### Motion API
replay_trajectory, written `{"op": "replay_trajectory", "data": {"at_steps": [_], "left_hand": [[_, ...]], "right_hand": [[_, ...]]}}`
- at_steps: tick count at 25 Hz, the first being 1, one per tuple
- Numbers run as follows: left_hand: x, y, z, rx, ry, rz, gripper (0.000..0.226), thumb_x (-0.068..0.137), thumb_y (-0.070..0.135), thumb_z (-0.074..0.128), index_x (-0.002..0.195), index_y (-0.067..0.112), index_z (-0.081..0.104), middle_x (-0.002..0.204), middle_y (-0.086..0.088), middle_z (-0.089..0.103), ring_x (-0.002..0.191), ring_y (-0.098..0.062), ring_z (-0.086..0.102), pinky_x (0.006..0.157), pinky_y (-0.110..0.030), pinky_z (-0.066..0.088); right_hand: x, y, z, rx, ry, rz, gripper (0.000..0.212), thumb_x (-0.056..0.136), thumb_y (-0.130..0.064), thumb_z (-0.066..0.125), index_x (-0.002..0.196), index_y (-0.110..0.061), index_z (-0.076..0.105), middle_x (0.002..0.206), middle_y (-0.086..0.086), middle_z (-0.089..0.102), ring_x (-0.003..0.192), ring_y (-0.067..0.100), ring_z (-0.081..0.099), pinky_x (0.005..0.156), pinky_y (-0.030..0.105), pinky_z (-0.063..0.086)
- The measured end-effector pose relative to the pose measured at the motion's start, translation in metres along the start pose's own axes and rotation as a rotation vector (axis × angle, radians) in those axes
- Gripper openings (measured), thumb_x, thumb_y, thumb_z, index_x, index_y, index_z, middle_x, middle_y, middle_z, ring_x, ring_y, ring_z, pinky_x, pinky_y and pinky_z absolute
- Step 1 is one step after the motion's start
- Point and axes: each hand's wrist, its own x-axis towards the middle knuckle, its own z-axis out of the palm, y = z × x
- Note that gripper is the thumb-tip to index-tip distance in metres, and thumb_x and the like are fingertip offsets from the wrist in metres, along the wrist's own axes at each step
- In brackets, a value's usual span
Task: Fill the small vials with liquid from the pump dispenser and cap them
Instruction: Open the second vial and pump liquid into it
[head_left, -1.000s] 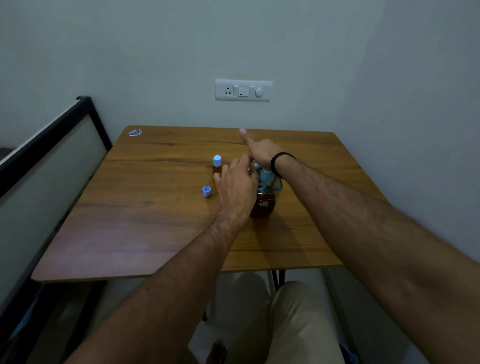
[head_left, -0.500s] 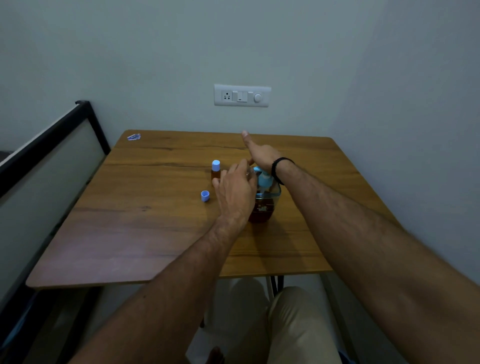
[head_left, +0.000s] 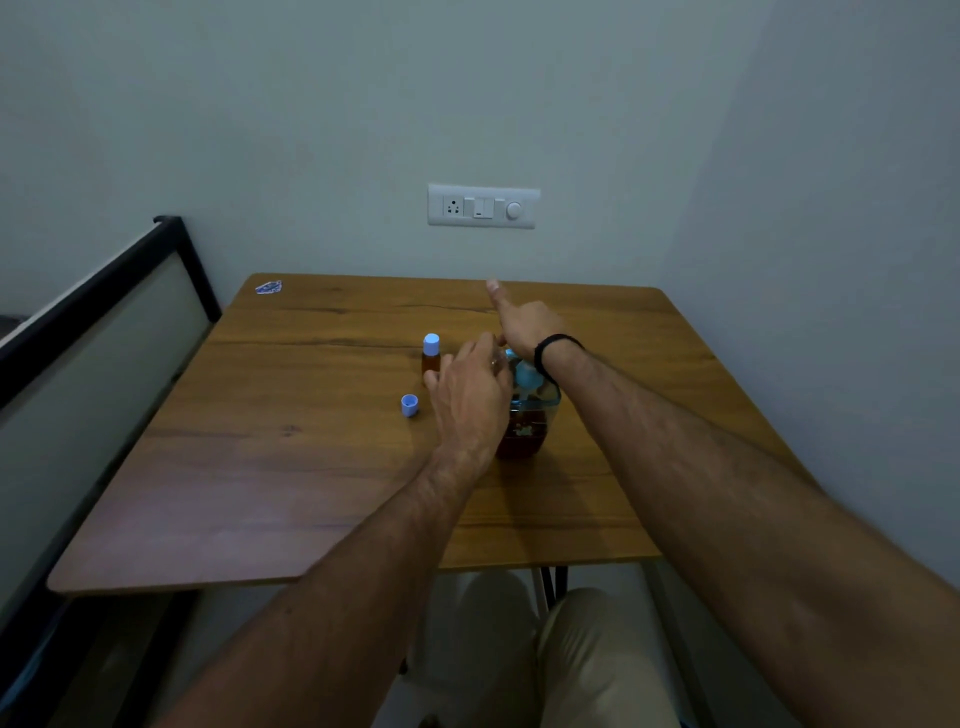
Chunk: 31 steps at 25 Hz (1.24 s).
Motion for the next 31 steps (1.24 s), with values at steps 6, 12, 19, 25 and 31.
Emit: {"op": "replay_trajectory", "data": {"at_steps": [6, 12, 19, 25, 31], "left_hand": [[0.002, -0.001, 0.001, 0.009, -0.012, 0.000, 0.009, 0.099, 0.029, 0.055, 0.105, 0.024, 0.058, 0.093, 0.007, 0.061, 0.093, -0.016, 0.057, 0.095, -0.042, 0.041], [0.002, -0.001, 0.002, 0.008, 0.002, 0.000, 0.012, 0.099, 0.032, 0.056, 0.110, 0.027, 0.058, 0.095, 0.009, 0.062, 0.095, -0.013, 0.057, 0.093, -0.040, 0.042], [0.000, -0.001, 0.000, 0.005, -0.002, -0.005, 0.008, 0.100, 0.031, 0.054, 0.107, 0.028, 0.058, 0.096, 0.009, 0.062, 0.097, -0.014, 0.057, 0.093, -0.037, 0.038], [0.002, -0.001, 0.001, 0.020, -0.010, 0.007, 0.001, 0.100, 0.030, 0.054, 0.101, 0.030, 0.055, 0.097, 0.012, 0.061, 0.096, -0.012, 0.056, 0.092, -0.036, 0.039], [0.002, -0.003, 0.003, -0.010, -0.007, 0.021, 0.002, 0.099, 0.030, 0.053, 0.098, 0.030, 0.054, 0.093, 0.012, 0.059, 0.093, -0.011, 0.057, 0.093, -0.038, 0.042]], "right_hand": [[-0.002, 0.003, -0.006, 0.075, -0.064, 0.012, 0.097, 0.089, -0.087, 0.021, 0.101, -0.008, 0.077, 0.102, 0.006, 0.069, 0.088, 0.022, 0.062, 0.082, 0.039, 0.049], [-0.002, -0.002, -0.013, 0.060, -0.182, 0.028, 0.100, 0.086, -0.089, 0.020, 0.112, -0.008, 0.073, 0.108, 0.005, 0.058, 0.098, 0.025, 0.056, 0.086, 0.041, 0.042], [0.006, 0.002, -0.004, 0.026, -0.088, 0.012, 0.102, 0.082, -0.093, 0.021, 0.117, -0.014, 0.074, 0.124, 0.008, 0.067, 0.108, 0.028, 0.061, 0.093, 0.041, 0.047], [0.010, 0.006, -0.001, 0.012, -0.031, 0.009, 0.081, 0.093, -0.080, 0.030, 0.091, -0.013, 0.075, 0.108, 0.009, 0.073, 0.089, 0.026, 0.064, 0.075, 0.034, 0.044], [0.005, 0.006, -0.008, 0.101, -0.155, 0.011, 0.095, 0.089, -0.086, 0.023, 0.110, -0.009, 0.074, 0.104, 0.006, 0.063, 0.096, 0.024, 0.058, 0.084, 0.038, 0.041]]}}
